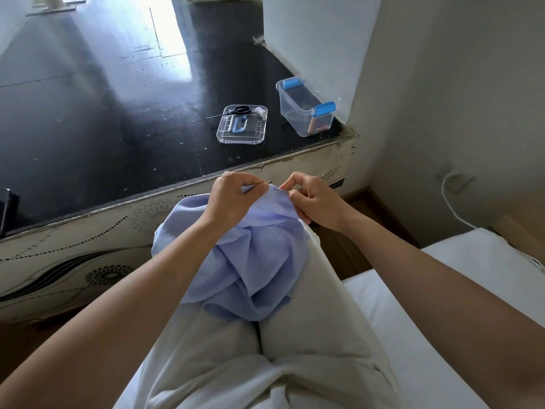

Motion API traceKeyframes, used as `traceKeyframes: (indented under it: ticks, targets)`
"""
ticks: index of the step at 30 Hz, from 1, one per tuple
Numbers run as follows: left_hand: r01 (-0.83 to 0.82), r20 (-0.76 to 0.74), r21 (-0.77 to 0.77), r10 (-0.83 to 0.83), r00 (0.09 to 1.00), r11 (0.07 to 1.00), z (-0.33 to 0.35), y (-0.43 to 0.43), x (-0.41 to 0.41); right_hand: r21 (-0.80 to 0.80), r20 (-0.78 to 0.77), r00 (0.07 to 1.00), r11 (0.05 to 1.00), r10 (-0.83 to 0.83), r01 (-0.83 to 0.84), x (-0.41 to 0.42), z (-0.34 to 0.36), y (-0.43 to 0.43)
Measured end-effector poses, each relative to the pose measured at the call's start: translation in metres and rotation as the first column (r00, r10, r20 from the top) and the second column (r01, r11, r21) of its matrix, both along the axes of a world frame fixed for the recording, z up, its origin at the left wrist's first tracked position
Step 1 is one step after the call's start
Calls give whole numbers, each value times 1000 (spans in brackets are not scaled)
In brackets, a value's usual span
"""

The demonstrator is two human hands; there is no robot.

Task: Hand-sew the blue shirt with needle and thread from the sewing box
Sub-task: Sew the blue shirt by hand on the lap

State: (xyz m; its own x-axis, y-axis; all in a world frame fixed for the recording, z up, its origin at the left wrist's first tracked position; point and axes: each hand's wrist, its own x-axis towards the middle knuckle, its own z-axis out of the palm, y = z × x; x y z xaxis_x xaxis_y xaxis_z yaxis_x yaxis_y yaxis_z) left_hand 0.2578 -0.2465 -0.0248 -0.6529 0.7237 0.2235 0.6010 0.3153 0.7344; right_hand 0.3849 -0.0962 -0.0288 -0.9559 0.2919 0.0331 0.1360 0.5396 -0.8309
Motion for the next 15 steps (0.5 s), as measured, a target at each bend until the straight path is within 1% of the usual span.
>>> traceKeyframes:
  ticks: [3, 6, 10, 12, 13, 15]
  targets:
    - [15, 75, -15, -14, 997, 1000, 3, 0, 0, -69, 1, 1000, 997, 25, -25, 2, 1, 2]
    - [38, 185, 4, -38, 982, 999, 8, 0, 3, -159, -9, 999, 987, 35, -36, 4, 2, 4]
    - [19, 344, 11, -22, 939, 1000, 12, -1, 8, -258, -6, 999, 965, 52, -52, 6, 3, 5]
    - [16, 448, 27, -26, 893, 1000, 14, -2, 9, -316, -16, 998, 946, 67, -69, 7, 3, 5]
    - [24, 515, 44, -43, 856, 999, 15, -4, 10, -339, -23, 997, 937, 80, -83, 7, 3, 6]
    - [29, 657, 79, -74, 750, 996, 17, -7, 11, -366, -39, 994, 924, 107, -114, 8, 3, 5]
